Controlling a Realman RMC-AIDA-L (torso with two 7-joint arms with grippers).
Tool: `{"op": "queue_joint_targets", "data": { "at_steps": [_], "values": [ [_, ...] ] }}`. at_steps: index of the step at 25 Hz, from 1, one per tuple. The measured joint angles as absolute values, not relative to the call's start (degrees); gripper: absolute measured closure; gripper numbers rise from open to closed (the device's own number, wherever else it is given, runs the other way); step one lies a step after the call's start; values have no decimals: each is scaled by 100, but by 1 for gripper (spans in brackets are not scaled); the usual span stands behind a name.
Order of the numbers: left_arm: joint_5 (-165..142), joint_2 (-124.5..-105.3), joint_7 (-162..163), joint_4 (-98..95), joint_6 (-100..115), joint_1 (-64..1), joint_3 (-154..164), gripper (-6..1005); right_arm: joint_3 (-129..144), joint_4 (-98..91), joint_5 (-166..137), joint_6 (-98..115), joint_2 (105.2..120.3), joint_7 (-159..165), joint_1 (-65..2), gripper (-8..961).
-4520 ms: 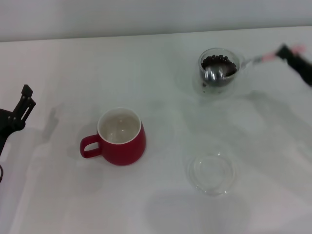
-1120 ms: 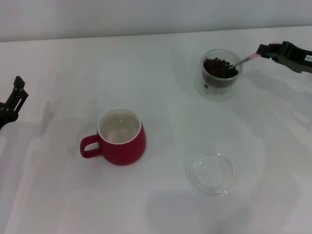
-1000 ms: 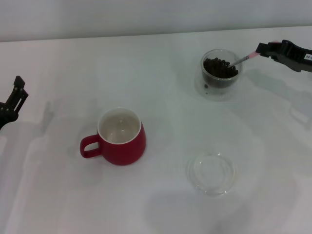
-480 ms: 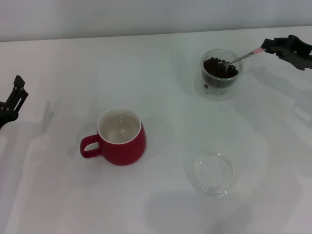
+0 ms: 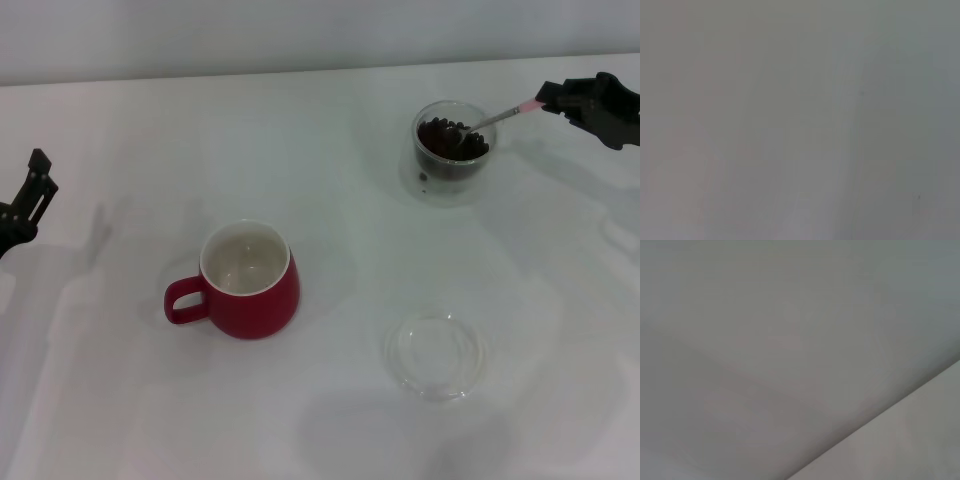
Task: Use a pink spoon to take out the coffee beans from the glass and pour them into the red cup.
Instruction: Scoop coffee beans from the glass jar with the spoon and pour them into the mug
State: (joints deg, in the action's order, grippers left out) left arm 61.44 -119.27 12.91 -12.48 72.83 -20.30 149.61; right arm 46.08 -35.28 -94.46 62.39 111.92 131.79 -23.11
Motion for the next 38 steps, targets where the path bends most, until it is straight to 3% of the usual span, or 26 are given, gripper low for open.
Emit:
{"op": "queue_joint_targets", "data": {
  "at_steps": [30,38],
  "values": [
    [6187,-11918,1292,-1204,7293,-2224,14942,107,4118,-2496,-9264,6454,10875,13582,-2553,790],
    [6188,-11918,1292,-1169,7296,-2244,14935,108,3971,-2093,-9200,6848,10584,13728,-2729,789]
  ]
}}
